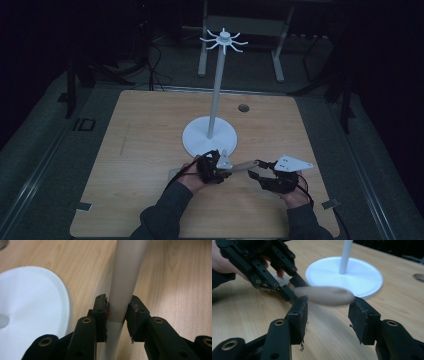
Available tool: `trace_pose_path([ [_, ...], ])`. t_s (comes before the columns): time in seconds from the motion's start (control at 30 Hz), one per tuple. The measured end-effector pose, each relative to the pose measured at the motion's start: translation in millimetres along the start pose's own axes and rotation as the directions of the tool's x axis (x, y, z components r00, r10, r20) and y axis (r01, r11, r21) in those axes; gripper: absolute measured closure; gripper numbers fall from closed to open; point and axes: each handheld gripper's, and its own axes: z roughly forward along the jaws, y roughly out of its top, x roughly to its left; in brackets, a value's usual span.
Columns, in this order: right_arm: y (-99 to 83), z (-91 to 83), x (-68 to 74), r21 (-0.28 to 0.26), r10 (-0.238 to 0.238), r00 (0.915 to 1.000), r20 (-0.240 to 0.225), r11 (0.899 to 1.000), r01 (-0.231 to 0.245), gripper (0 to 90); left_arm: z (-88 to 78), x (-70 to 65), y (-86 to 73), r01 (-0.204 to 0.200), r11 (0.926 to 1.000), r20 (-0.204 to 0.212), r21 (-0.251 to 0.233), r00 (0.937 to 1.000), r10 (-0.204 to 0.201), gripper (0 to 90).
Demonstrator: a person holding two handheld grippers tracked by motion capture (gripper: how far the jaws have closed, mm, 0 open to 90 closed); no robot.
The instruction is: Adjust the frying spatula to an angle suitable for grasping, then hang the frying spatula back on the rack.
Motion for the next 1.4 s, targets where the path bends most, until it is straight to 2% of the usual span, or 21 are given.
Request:
trace_pose_path([
  [0.13,-0.2,-6.2,-2.3,-0.022,0.017,0.9992,0.036,1.000,-0.016,45.3,-5.7,2.1,3.6,0.019,0.9995,-0.029,-0.024,0.9994,-0.019,72.4],
  [0.27,-2.3,-10.3,-3.3,-0.041,0.033,0.9980,0.055,0.999,-0.031,45.4,-11.2,4.3,5.9,0.045,0.9977,-0.034,-0.050,0.9983,-0.047,73.2],
  [0.33,-5.9,-13.6,-3.2,-0.062,0.055,0.9960,0.070,0.997,-0.051,45.5,-16.1,6.8,7.5,0.067,0.9952,-0.040,-0.071,0.9967,-0.070,73.5],
  [0.5,-12.6,-17.5,-5.8,-0.063,0.081,0.9917,0.100,0.995,-0.074,45.6,-25.8,11.8,9.5,0.111,0.9877,-0.056,-0.110,0.9915,-0.118,73.9],
  [0.67,-17.4,-23.2,-9.1,-0.077,0.106,0.9875,0.117,0.992,-0.097,45.6,-35.8,15.5,10.6,0.160,0.9744,-0.079,-0.158,0.9816,-0.174,74.1],
  [1.0,-22.6,-29.0,-12.6,-0.092,0.134,0.9790,0.154,0.988,-0.120,45.8,-53.0,16.0,14.8,0.202,0.9518,-0.127,-0.231,0.9637,-0.235,74.2],
  [1.23,-26.5,-29.2,-11.1,-0.096,0.130,0.9752,0.179,0.989,-0.114,45.7,-62.9,13.9,19.9,0.223,0.9353,-0.170,-0.275,0.9461,-0.276,74.2],
  [1.3,-27.1,-29.4,-10.9,-0.098,0.130,0.9744,0.183,0.989,-0.113,45.7,-66.8,13.9,21.6,0.233,0.9259,-0.183,-0.297,0.9378,-0.295,74.2],
  [1.4,-27.8,-30.4,-11.3,-0.103,0.132,0.9739,0.184,0.988,-0.115,45.7,-71.2,13.0,23.1,0.233,0.9181,-0.206,-0.320,0.9287,-0.308,74.2],
])
